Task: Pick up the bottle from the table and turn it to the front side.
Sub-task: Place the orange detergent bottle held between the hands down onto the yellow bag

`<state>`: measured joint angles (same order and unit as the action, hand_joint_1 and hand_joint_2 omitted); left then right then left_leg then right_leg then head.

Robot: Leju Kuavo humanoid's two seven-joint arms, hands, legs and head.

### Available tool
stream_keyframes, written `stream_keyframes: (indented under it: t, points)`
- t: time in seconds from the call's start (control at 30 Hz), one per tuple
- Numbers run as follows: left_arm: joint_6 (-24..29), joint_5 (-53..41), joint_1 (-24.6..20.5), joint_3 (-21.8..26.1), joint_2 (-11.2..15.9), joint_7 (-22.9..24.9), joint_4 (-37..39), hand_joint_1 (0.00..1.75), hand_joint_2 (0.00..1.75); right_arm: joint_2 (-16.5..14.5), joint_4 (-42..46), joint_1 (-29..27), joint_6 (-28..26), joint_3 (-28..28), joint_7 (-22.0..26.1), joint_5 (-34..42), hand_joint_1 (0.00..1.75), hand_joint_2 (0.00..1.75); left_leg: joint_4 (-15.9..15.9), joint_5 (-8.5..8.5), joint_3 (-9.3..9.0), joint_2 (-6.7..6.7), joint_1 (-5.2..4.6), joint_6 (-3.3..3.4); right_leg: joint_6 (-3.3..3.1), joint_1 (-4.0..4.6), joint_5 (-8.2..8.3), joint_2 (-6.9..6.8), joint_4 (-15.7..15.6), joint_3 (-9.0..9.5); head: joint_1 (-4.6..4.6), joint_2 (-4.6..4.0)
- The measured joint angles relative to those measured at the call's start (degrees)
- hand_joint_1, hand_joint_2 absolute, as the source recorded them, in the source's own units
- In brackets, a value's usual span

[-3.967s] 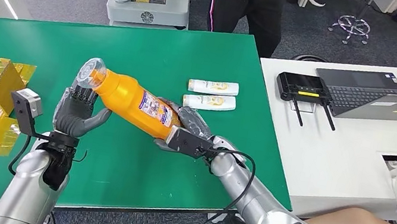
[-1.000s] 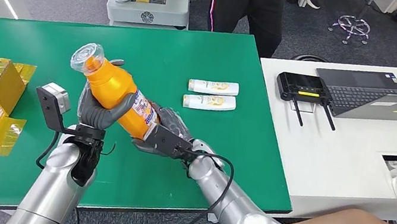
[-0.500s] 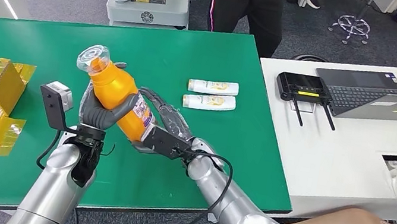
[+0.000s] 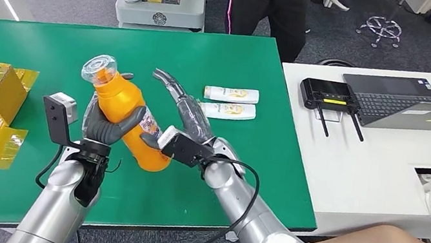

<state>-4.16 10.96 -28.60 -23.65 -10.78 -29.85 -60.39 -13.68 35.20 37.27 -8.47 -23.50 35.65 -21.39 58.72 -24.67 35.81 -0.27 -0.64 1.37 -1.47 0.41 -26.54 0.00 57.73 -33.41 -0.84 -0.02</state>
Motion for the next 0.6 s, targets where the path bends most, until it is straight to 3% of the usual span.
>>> stream_keyframes:
  t: [0.43, 0.6]
  points:
    - [3.19, -1.17, 1.38, 3.51, 2.46, -1.25, -4.45, 1.75, 1.75, 0.98, 27.13, -10.28, -5.37, -2.43, -3.09, 5.48, 0.00, 1.75, -0.02, -0.01, 0.01, 0.01, 0.00, 0.00, -0.01, 0.00, -0.02, 0.01, 0.00, -0.02, 0.01, 0.00]
    - [3.95, -1.23, 0.70, 5.46, 3.28, -0.66, -8.48, 1.75, 1.75, 1.84, 31.58, -12.60, -5.55, -4.40, -2.97, 6.64, 0.00, 1.75, -0.03, 0.00, 0.01, 0.01, 0.01, -0.01, -0.01, 0.01, -0.01, 0.00, 0.00, -0.02, 0.00, 0.00]
